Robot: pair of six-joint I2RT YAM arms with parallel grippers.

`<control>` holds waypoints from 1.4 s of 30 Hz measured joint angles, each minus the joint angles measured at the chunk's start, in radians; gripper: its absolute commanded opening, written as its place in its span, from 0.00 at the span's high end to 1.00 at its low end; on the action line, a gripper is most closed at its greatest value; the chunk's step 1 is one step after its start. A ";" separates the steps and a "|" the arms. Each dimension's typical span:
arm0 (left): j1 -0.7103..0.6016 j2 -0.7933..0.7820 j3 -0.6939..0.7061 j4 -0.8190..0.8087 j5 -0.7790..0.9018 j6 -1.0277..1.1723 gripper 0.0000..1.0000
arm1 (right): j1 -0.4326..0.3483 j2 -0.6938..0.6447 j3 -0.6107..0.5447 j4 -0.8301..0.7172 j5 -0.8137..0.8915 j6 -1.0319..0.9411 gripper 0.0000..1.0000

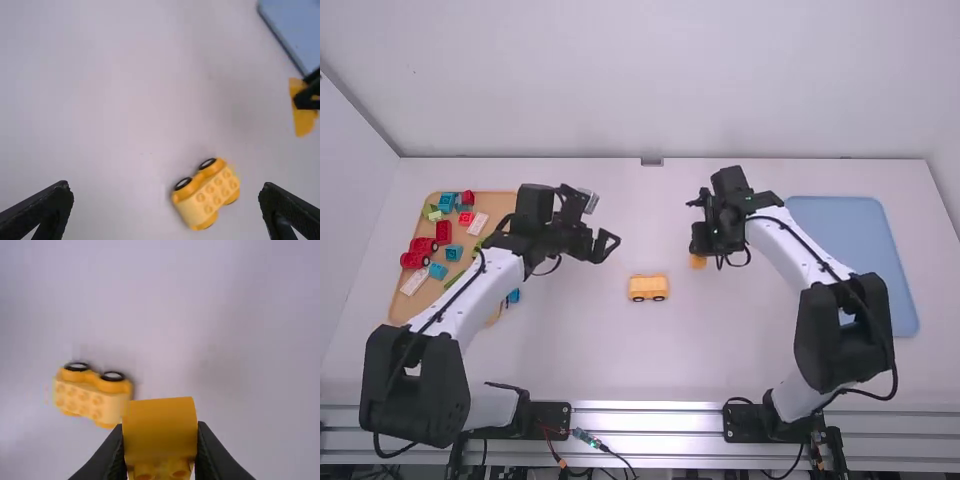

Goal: Assemble lego blocks to make yellow taxi

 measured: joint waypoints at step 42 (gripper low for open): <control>-0.002 0.000 0.000 -0.011 -0.060 -0.027 0.01 | -0.018 0.269 -0.022 0.002 0.150 0.131 0.52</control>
